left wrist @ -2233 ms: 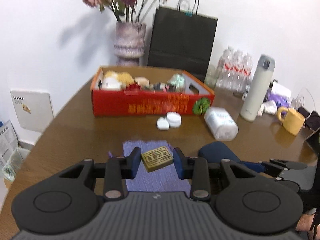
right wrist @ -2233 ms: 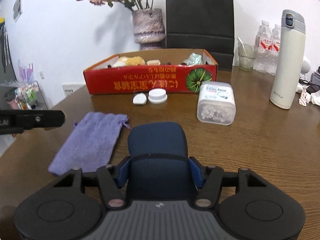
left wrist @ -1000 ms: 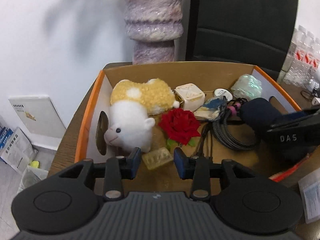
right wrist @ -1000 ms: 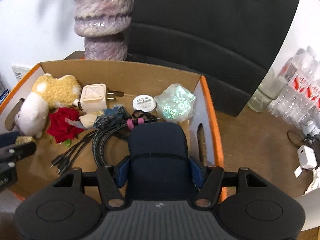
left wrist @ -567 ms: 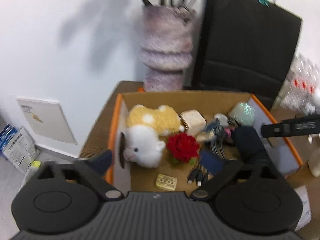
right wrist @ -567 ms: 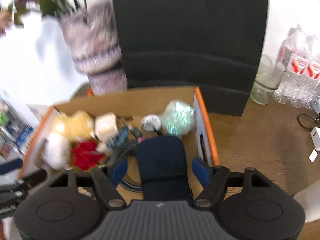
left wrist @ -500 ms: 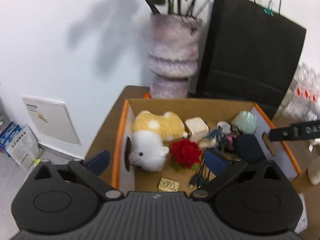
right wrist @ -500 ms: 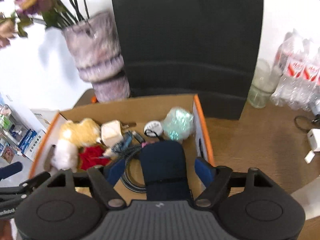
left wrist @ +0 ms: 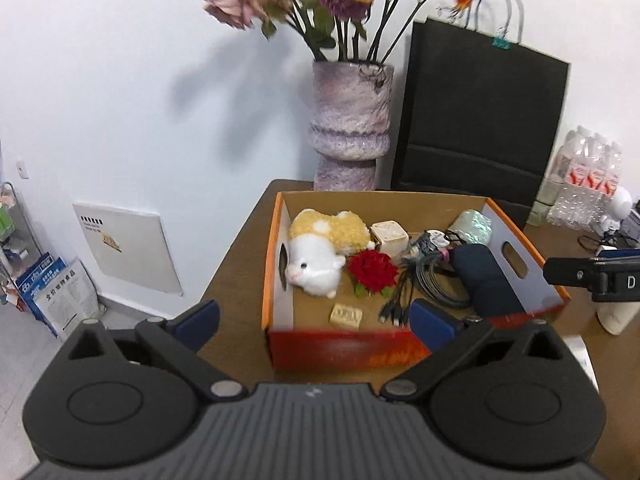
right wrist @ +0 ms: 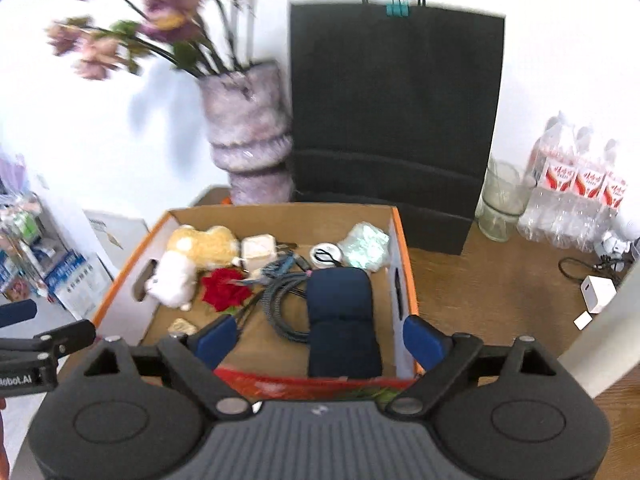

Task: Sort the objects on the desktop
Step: 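Return both grippers to the table toward the purple pouch and swab container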

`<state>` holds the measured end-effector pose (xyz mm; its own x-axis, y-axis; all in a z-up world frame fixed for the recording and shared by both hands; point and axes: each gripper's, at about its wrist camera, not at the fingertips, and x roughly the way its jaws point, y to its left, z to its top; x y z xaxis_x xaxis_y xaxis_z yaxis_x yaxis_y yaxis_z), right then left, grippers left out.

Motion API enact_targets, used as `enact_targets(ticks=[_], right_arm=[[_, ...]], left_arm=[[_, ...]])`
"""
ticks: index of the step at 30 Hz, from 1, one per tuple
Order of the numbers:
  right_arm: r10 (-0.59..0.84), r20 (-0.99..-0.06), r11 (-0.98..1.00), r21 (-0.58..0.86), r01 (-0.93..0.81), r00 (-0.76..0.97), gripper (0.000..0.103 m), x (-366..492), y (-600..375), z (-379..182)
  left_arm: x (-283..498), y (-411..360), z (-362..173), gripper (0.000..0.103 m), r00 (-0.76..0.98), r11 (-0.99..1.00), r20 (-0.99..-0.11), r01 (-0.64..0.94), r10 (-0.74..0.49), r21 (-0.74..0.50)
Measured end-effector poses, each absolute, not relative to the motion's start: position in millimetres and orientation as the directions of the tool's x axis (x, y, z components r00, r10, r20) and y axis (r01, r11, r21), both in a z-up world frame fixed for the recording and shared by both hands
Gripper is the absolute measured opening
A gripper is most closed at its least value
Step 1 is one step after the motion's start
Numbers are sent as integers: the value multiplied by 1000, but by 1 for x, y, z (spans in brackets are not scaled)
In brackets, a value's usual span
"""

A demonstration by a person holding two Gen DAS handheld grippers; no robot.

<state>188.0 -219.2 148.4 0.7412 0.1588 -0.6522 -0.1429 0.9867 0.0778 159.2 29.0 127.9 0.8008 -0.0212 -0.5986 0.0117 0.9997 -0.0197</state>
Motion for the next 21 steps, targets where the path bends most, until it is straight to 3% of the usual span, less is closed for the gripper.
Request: enact_targets(ticks=[2,6,13,17,21], right_arm=[[177,-601,983,77,-165,779,101,160,-218,140],[210,-533,977,87,-195,819,101,109,-220,112],[193,-564,981,90,-172,803,101,35,-222,50],[218,-578,976,103,-194,786,101,-1,-227,34],[220,-569,974,90,-206,793,101,-33,-231,28]], left_arm=[[134,29,118,103,804,999,-593,14,-32,-36],[86,22,90,103,810,998,-583,52,-62,-33],[6,-4,48,103,805,991,-581,131,-117,-18],[-30,-14,33,103,826,982,-536,185,-173,-33],[-50,-21,28,103,839,981,-524,190,-148,27]])
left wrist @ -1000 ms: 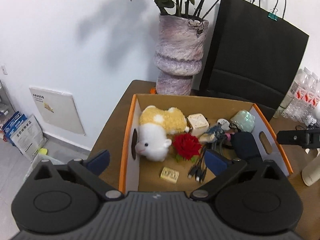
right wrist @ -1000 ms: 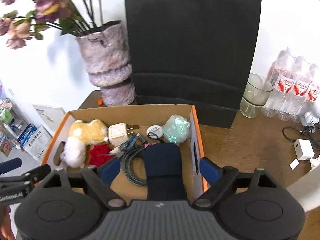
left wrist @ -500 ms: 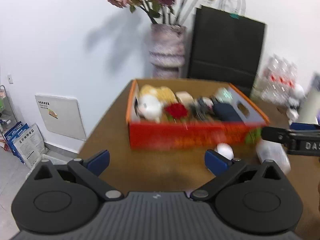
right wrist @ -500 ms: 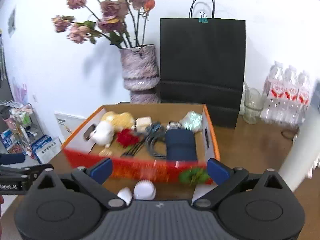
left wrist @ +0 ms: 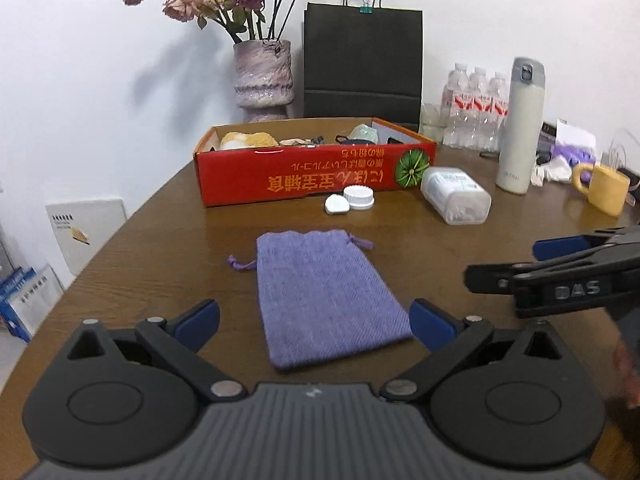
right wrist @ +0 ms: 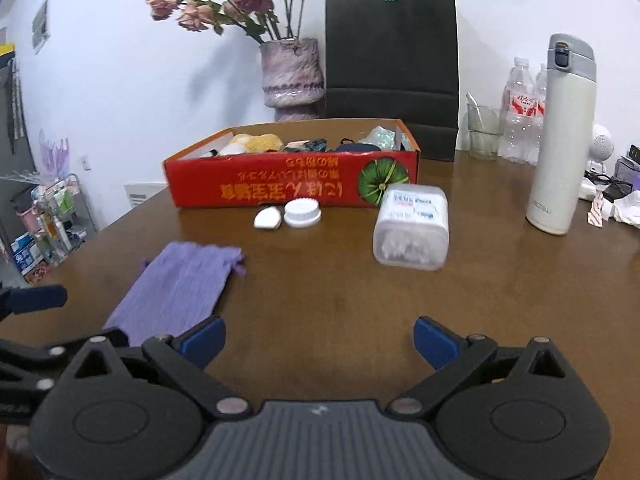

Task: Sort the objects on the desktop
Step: 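Return both grippers to the table toward the purple pouch and swab container, then grasp the purple pouch with the left gripper while the right grasps the swab container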

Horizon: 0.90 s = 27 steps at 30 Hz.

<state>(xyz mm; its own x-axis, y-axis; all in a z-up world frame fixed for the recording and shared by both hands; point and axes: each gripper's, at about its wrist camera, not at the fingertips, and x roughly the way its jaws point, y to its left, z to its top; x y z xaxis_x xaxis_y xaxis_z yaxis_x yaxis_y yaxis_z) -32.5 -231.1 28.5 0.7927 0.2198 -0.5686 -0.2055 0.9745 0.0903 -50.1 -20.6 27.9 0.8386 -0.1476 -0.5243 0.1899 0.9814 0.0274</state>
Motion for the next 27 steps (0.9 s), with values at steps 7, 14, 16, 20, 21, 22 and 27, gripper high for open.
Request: enact_targets(ticks=[7,14,16,20,21,22,27], right_arm=[[231,-604,971,98,-216,763,101,-51,-232,13],[235,-604,969,90,-228,762,101,-45,-230,14],[233,-605,970,90,-225,761,101,-41,-231,16],[166,-599,984,53,-168,784,101,-24,-237,24],[147,-597,988,52,-145,789,101,-15,-241,26],[131,-601,991,55,-122,789,101,-7,-244,28],[79,-594,995,97,-26,801,100,49,-261,34]], left_arm=[[-32,-20,22,98,812,984,-568,179,-135,22],[3,-21,16,82,789,989,-603,149,-120,-2],[13,-21,15,82,782,989,-611,144,-124,-16],[28,-22,14,82,786,991,-607,129,-113,-17],[32,-22,13,77,782,991,-612,129,-116,-23],[35,-22,12,70,775,991,-620,129,-122,-33],[39,-28,10,25,780,989,-613,146,-125,-15]])
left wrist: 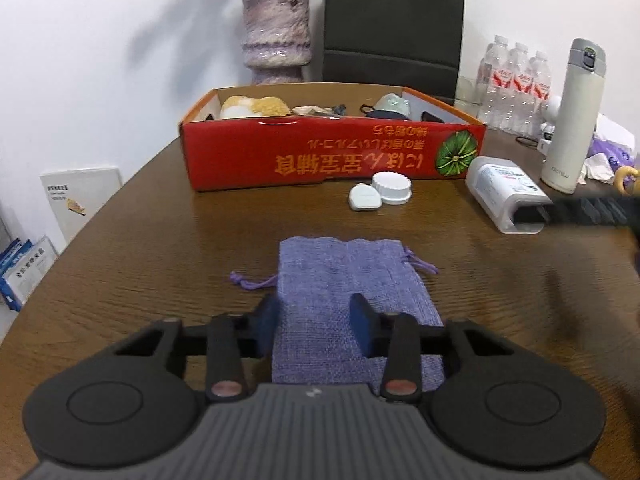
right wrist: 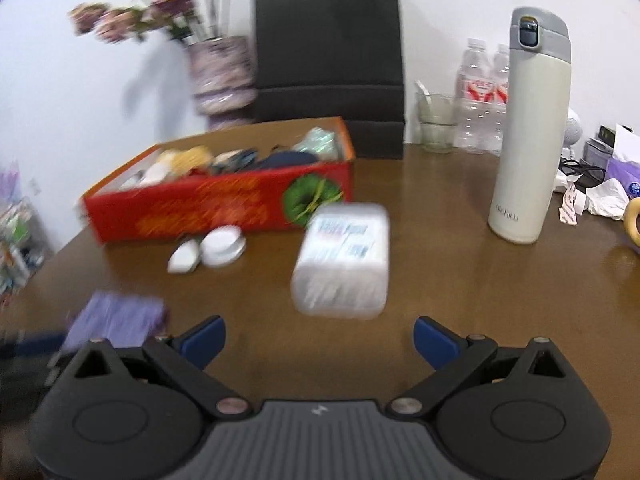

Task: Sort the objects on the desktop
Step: 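Grasp the purple pouch with the left gripper while the right grasps the swab container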

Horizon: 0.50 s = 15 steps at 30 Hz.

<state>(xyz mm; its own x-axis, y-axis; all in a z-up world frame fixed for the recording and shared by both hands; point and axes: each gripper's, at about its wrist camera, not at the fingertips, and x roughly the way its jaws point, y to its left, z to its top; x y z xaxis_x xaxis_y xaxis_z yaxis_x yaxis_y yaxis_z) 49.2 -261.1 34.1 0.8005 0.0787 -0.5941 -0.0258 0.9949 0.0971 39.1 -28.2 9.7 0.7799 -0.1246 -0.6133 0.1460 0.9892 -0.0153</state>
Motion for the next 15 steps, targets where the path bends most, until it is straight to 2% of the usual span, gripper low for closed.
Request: enact_targets(ticks=[1,3,4,5,6,7,15], right_arm=[[67,-589,995,101,-9,806,100,61,-264,35],[55,-588,994,108,11,807,98,82,-267,34],[48,-597,994,105,18,801,93,93,-266,32],[45,-615,995,102,22,787,83,104,-266,29],[46,-627,994,103,24,777,77,111,-266,27],[46,-640,994,107,29,767,65,116,-265,23],[97,-649,992,127,-19,755,64,98,-259,18]], left_arm=[[39,-29,9,21,782,988,-610,152,-129,-15],[37,-31,10,6,785,987,-606,158,-126,-1],[37,-31,11,6,787,987,-604,160,-124,5],[36,-30,13,5,789,987,-601,159,-127,0],[35,-28,15,5,790,988,-599,154,-128,-8],[34,-26,17,5,792,989,-597,146,-125,-13],[20,-17,39,4,811,991,-568,116,-137,-73]])
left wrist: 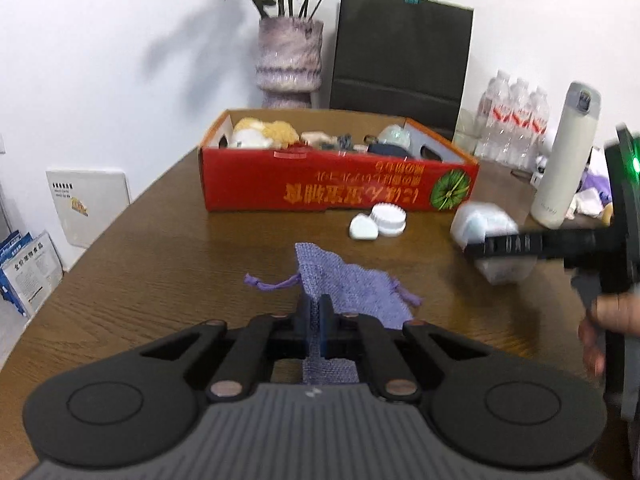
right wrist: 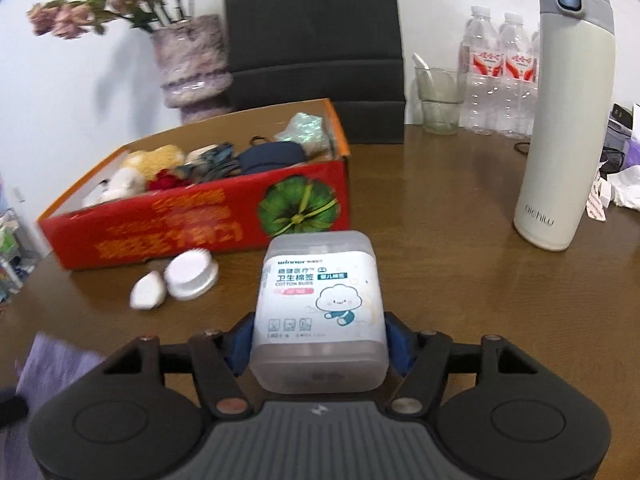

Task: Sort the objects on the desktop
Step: 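Grasp the purple pouch with the left gripper while the right grasps the swab container, then carry the pouch and swab container into the box and open both grippers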

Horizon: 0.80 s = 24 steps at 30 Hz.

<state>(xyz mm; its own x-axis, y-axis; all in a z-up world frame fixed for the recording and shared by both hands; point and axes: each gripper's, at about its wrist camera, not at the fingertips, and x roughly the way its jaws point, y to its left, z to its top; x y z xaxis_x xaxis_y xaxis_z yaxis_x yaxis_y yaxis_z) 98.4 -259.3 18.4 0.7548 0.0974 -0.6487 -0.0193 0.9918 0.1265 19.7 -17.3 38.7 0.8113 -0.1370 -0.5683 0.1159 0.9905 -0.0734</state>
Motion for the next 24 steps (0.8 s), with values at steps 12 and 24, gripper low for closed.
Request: enact_targets(ticks=[12,24], right_arm=[[258,-583,966,164,-199,770,64,2,-226,53],[301,-535,954,170,-248,789,64,-18,-221,73]], left_arm=[[-18,-20,74,4,866,982,-463,172,-188,-77],[-26,-19,100,4,905,983,-385,174,-180,-53]])
